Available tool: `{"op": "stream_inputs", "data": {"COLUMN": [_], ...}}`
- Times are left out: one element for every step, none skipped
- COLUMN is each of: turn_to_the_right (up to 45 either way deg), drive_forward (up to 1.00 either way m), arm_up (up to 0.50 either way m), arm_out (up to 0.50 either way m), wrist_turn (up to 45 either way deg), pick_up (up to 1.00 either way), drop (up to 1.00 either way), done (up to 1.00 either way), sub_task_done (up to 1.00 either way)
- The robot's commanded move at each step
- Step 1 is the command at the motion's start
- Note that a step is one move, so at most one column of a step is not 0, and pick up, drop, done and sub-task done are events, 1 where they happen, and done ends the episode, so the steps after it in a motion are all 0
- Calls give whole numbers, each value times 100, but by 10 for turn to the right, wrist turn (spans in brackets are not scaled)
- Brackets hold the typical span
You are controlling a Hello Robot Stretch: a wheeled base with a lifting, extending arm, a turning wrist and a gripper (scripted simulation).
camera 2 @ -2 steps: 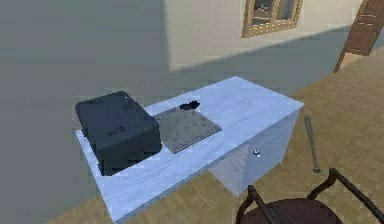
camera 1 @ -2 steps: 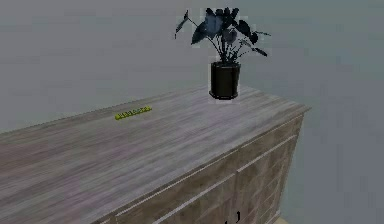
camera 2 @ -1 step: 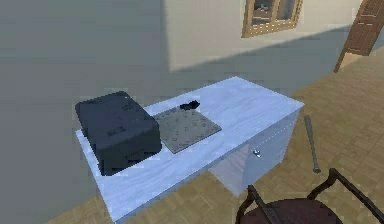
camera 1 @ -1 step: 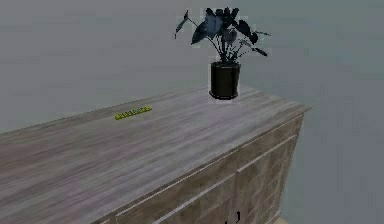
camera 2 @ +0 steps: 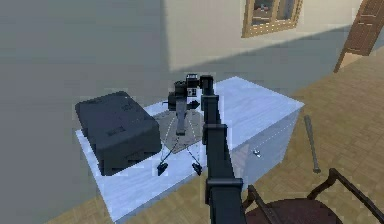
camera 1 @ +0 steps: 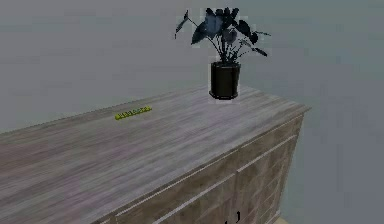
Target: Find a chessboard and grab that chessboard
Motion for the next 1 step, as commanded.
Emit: {"op": "stream_inputs", "data": {"turn_to_the_right": [0], "drive_forward": [0], "arm_up": [0], "arm_out": [0], "wrist_turn": [450], "pick_up": [0], "drop": [0], "done": [0], "sub_task_done": [0]}}
